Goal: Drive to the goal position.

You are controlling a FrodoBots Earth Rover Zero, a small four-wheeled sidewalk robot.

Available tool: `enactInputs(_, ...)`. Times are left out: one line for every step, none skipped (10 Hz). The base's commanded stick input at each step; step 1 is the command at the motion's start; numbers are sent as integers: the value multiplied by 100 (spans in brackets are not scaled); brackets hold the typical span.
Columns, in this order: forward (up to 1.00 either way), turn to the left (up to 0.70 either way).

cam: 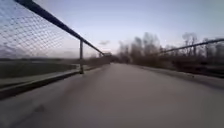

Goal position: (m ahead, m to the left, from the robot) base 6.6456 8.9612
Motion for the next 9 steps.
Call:
enactInputs(100, 0)
enactInputs(100, 0)
enactInputs(100, 0)
enactInputs(100, 0)
enactInputs(100, 0)
enactInputs(100, 0)
enactInputs(100, 0)
enactInputs(100, 0)
enactInputs(100, 0)
